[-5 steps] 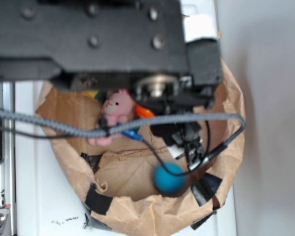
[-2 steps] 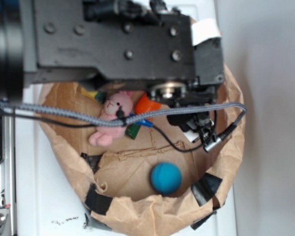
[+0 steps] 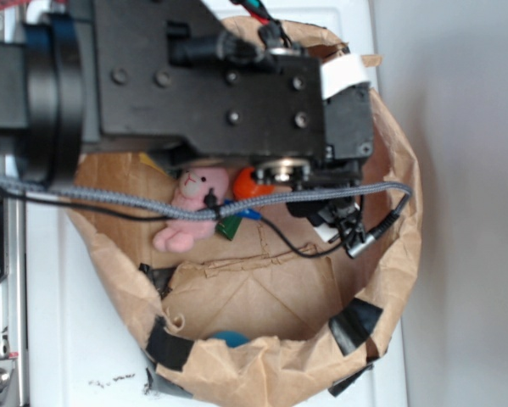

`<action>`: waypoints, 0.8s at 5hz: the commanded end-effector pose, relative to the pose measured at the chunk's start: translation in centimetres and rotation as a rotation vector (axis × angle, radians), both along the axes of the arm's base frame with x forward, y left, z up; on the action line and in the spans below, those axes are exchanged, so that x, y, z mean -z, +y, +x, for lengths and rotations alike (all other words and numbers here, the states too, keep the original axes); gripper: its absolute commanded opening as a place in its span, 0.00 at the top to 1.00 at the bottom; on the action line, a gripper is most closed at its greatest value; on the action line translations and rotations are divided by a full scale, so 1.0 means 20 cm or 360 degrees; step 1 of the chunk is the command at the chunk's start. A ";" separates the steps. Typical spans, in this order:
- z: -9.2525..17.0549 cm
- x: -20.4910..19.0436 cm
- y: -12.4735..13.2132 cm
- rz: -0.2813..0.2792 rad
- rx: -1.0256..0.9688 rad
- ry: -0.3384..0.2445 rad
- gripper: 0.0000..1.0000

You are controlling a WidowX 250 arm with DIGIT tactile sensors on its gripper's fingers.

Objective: Grab the carrot.

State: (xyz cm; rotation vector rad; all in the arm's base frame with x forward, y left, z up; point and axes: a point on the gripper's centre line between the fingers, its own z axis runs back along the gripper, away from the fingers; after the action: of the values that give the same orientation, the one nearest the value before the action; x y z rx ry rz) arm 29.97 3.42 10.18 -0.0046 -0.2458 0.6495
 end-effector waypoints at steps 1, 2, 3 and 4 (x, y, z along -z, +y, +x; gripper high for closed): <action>0.08 0.13 0.09 -0.0044 0.0015 0.0174 0.00; 0.03 0.23 0.08 -0.0063 0.0057 0.0206 0.00; -0.13 0.31 0.08 -0.0127 0.0060 0.0271 0.00; -0.21 0.29 0.10 -0.0103 0.0038 0.0259 1.00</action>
State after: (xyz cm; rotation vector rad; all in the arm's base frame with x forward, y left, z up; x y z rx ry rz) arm 25.59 3.65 2.67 -0.0095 -0.0175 0.5999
